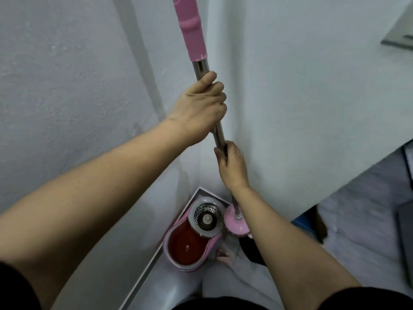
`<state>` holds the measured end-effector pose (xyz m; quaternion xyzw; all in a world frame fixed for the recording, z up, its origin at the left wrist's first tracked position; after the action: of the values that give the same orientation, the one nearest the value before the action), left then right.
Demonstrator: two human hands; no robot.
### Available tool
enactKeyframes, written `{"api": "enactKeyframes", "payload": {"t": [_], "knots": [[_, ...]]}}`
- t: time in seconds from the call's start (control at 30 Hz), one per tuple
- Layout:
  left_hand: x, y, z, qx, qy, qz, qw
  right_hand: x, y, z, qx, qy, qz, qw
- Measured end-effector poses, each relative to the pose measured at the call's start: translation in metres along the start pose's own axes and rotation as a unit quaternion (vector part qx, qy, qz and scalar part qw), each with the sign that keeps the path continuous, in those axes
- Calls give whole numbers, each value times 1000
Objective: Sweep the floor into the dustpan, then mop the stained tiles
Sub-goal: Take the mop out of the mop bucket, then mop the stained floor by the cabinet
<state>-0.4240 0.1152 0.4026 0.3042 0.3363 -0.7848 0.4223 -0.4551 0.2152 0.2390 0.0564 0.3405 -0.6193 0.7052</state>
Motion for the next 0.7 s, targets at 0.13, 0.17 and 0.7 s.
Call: {"api": "enactKeyframes", "payload": {"t": [0.13,0.17,0.7], "knots": [[-26,-6,-20,20,37,-47,998,-41,27,-7,-14,44,-55,997],[-31,-10,-27,27,47,-57,997,-52,33,-11,-15,61,-61,996],[-118,-103,-297,217,99,-47,970,-267,183,-175,217,284,-54,932]]}}
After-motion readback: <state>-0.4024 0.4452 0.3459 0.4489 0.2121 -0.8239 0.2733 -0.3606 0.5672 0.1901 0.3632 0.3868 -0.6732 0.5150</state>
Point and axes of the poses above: each hand's wrist, its own y-axis away from the middle knuckle, its own x-axis out of the palm, z = x × y, the point moved 5 cm from there along -y, towards the middle knuckle, and after that the axes turned 5 degrees about -z, right-handed, at the moved point
